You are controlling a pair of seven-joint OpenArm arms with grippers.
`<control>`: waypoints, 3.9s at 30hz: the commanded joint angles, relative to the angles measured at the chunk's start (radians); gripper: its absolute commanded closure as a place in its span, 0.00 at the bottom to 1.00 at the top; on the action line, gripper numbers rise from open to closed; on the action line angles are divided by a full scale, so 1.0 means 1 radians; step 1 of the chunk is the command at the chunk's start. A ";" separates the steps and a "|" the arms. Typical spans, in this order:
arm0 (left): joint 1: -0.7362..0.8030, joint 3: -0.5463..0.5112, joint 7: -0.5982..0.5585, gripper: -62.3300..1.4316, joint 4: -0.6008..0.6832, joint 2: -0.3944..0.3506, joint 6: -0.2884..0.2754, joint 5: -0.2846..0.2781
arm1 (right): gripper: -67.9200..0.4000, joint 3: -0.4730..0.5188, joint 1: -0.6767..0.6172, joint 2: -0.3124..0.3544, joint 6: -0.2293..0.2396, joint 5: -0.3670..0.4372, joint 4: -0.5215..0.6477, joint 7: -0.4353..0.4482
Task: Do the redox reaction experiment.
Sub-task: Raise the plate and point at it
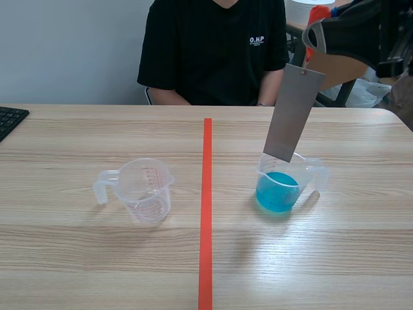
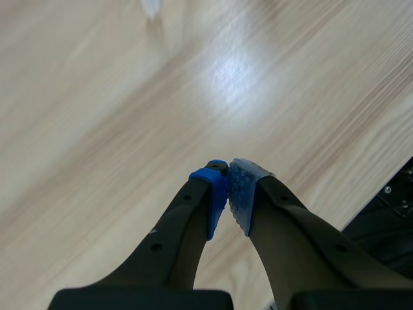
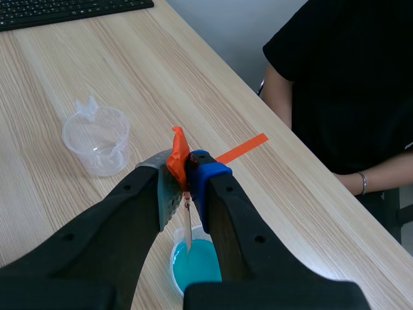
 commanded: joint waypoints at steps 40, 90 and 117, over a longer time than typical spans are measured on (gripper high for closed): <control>-1.278 0.985 0.251 0.91 -0.264 0.520 0.063 0.050 | 0.98 0.014 0.014 0.018 0.006 0.028 0.015 0.003; -1.371 1.001 0.194 0.91 -0.462 0.703 -0.018 0.045 | 0.98 0.014 0.014 0.018 0.006 0.031 0.015 0.003; -1.371 1.001 0.194 0.91 -0.462 0.703 -0.018 0.045 | 0.98 0.014 0.014 0.015 0.006 0.032 0.015 0.008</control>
